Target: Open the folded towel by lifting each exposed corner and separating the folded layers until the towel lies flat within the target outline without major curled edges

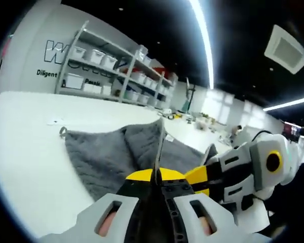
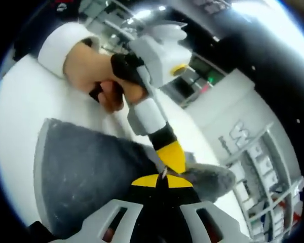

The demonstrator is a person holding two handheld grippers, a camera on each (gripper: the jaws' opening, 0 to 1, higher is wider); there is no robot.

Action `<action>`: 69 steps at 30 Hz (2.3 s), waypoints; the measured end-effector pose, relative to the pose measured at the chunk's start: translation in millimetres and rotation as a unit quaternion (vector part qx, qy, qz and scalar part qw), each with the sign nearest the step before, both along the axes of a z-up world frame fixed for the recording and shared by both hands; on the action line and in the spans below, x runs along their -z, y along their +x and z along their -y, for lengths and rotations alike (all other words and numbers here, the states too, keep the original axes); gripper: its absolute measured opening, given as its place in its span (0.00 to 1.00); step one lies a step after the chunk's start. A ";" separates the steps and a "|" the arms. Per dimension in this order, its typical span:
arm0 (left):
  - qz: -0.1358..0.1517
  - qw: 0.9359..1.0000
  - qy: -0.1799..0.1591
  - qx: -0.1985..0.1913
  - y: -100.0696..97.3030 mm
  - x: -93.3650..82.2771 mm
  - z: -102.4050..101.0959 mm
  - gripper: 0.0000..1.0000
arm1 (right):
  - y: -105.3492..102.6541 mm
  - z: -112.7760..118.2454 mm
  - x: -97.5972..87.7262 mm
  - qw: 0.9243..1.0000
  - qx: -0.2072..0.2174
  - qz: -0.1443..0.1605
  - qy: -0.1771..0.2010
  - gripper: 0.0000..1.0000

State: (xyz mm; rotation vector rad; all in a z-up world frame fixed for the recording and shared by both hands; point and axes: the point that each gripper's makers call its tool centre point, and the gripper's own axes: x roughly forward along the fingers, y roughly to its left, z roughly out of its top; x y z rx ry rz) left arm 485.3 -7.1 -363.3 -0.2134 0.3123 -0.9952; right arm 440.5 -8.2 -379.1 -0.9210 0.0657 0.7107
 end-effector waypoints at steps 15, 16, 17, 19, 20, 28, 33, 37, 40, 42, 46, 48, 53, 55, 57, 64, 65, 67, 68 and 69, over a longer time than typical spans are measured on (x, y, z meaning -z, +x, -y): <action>0.021 0.999 -0.036 -0.031 0.8 -19.5 -16.6 0.02 | -10.3 10.8 -30.7 0.996 -0.020 -0.012 0.089 0.07; 0.020 0.999 -0.037 -0.032 1.3 -19.3 -17.6 0.02 | -9.7 14.7 -33.5 0.995 -0.015 -0.009 0.099 0.07; 0.019 0.999 -0.037 -0.034 1.9 -19.1 -19.1 0.02 | -9.3 18.3 -35.7 0.994 -0.013 -0.007 0.104 0.07; 0.020 0.998 -0.040 -0.036 2.8 -19.9 -20.8 0.02 | -8.4 24.7 -38.1 0.993 -0.010 -0.006 0.115 0.07; 0.019 0.998 -0.041 -0.037 2.9 -20.1 -21.0 0.02 | -7.9 28.5 -38.3 0.993 -0.004 -0.013 0.120 0.09; 0.028 0.998 -0.035 -0.033 1.5 -21.5 -20.9 0.02 | -9.1 44.6 -45.2 0.985 -0.004 -0.037 0.169 0.21; 0.015 0.998 -0.048 -0.033 3.8 -24.1 -25.0 0.02 | -7.5 57.4 -48.5 0.976 0.005 -0.056 0.209 0.21; 0.011 0.998 -0.056 -0.039 4.8 -26.3 -29.4 0.02 | -5.8 69.3 -57.8 0.966 0.018 -0.057 0.251 0.33; 0.021 0.997 -0.057 -0.053 6.8 -29.2 -34.0 0.02 | -7.3 76.9 -58.8 0.963 0.021 -0.060 0.261 0.34; 0.023 0.997 -0.058 -0.056 7.6 -30.0 -35.6 0.02 | -6.3 86.2 -55.6 0.961 0.032 -0.065 0.268 0.36; 0.030 0.997 -0.051 -0.058 8.9 -28.4 -36.1 0.02 | -7.3 97.0 -49.2 0.954 0.047 -0.084 0.284 0.35; 0.032 0.997 -0.047 -0.059 8.9 -27.7 -36.0 0.02 | -5.9 102.5 -44.6 0.951 0.058 -0.093 0.290 0.32; 0.033 0.996 -0.044 -0.063 13.0 -27.6 -38.4 0.02 | 0.3 119.2 -24.9 0.948 0.106 -0.116 0.275 0.30; 0.035 0.996 -0.040 -0.066 14.5 -27.0 -39.6 0.02 | 0.7 123.4 -23.7 0.943 0.115 -0.122 0.287 0.29; 0.039 0.996 -0.034 -0.070 15.5 -26.2 -40.6 0.02 | -0.2 126.3 -15.3 0.936 0.127 -0.146 0.295 0.30; 0.045 0.996 -0.020 -0.075 17.9 -23.3 -42.5 0.02 | -2.4 130.1 3.1 0.928 0.144 -0.183 0.291 0.29; 0.045 0.996 -0.020 -0.075 18.0 -23.3 -42.7 0.02 | -3.2 129.6 4.9 0.927 0.144 -0.188 0.291 0.29; 0.045 0.996 -0.020 -0.076 18.0 -23.2 -43.3 0.02 | -4.7 128.5 8.0 0.925 0.144 -0.197 0.290 0.28; 0.044 0.996 -0.020 -0.077 17.9 -23.0 -43.6 0.02 | -5.3 128.0 9.0 0.924 0.144 -0.200 0.292 0.28; 0.043 0.996 -0.020 -0.077 17.9 -22.8 -43.7 0.02 | -5.6 127.9 10.0 0.923 0.145 -0.203 0.292 0.28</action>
